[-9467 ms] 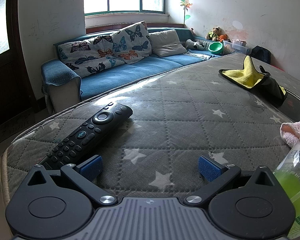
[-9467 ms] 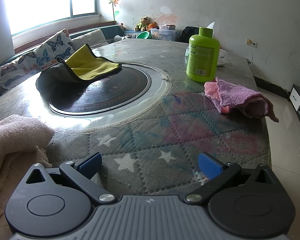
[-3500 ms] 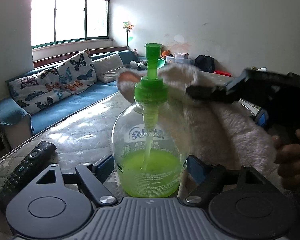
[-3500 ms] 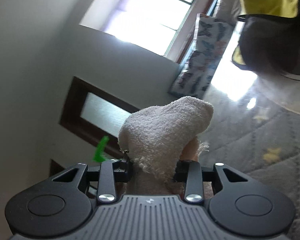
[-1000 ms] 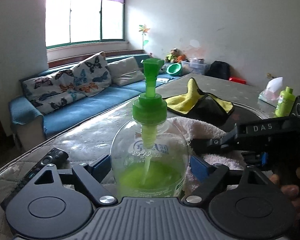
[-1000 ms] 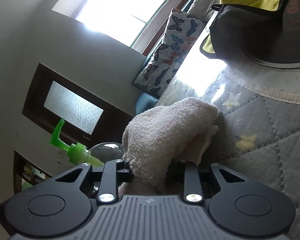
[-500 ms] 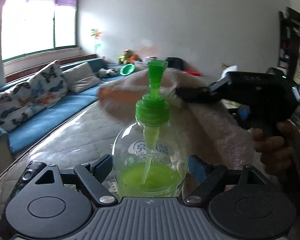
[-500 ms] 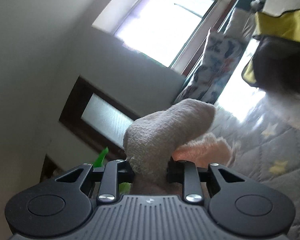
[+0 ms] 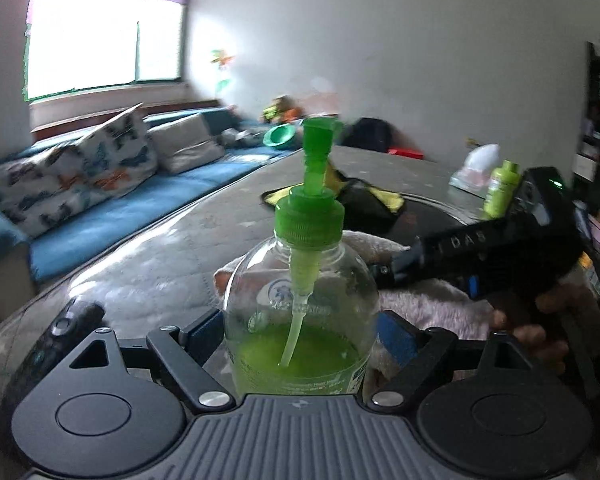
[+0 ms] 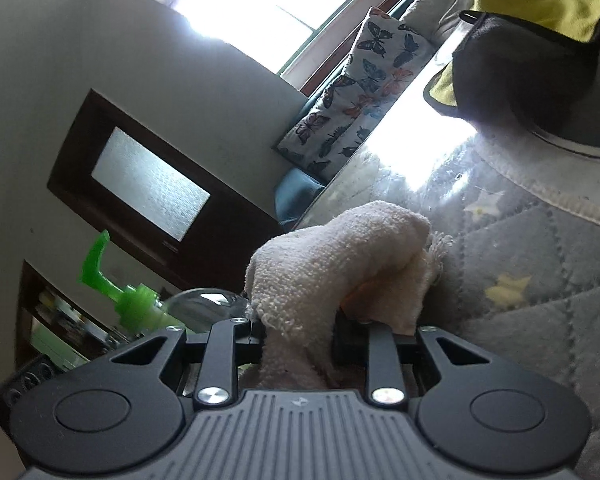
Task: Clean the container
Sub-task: 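Rub the towel around the bottle body with the right gripper, then wipe the bottle neck and pump with the towel in the right gripper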
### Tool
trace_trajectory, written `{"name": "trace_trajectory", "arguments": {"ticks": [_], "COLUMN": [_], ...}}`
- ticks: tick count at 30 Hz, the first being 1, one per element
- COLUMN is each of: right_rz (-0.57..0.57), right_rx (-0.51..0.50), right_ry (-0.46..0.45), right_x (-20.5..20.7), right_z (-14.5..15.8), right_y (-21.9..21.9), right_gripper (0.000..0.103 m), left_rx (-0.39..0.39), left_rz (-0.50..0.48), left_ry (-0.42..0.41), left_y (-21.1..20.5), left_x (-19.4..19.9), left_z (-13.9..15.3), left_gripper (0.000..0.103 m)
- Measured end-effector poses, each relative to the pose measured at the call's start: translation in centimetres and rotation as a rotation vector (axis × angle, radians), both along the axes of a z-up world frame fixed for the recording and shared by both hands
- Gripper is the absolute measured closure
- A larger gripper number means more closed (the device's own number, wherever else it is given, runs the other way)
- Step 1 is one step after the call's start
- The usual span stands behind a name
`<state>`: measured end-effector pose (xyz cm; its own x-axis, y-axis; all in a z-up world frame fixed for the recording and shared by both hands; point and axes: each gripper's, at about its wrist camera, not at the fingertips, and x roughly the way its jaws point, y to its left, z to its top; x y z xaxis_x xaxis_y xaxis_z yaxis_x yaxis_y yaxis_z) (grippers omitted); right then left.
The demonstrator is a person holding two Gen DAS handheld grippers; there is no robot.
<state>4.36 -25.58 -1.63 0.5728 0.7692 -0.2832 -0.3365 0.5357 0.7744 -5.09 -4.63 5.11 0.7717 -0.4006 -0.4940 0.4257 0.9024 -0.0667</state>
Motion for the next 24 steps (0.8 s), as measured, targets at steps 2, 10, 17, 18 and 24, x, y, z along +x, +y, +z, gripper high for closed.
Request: {"name": "trace_trajectory", "arguments": {"ticks": [2,10,17,18,24], "right_rz": [-0.001,-0.02,0.03,0.033,-0.016], "right_rx": [-0.004,0.085,0.216,0.212,0.142], "right_ry": [0.001,-0.006,-0.228,-0.228,-0.076], "right_x": [0.0,-0.3,-2.1,-2.1,-0.4], "right_z": [0.0,0.0,2.2,2.2,0.4], "right_y": [-0.1,-1.1,-1.5,-1.5,-1.6], "right_gripper": [0.078,0.078,0.078,0.078,0.077], "left_rx": [-0.001,0.062,0.04,0.042,0.038], "left_rz": [0.049,0.087,-0.08,-0.106,-0.151], "left_ry": [0.014,-0.025,-0.056,-0.063,-0.08], "left_y": [-0.6,-1.6,-0.6,-0.5,-0.1], "left_x": [0.0,-0.4,0.4,0.5,1.0], "left_z": [0.0,-0.8,-1.1,-1.2,-1.6], "left_gripper": [0.016,0.017,0.017,0.017,0.017]}}
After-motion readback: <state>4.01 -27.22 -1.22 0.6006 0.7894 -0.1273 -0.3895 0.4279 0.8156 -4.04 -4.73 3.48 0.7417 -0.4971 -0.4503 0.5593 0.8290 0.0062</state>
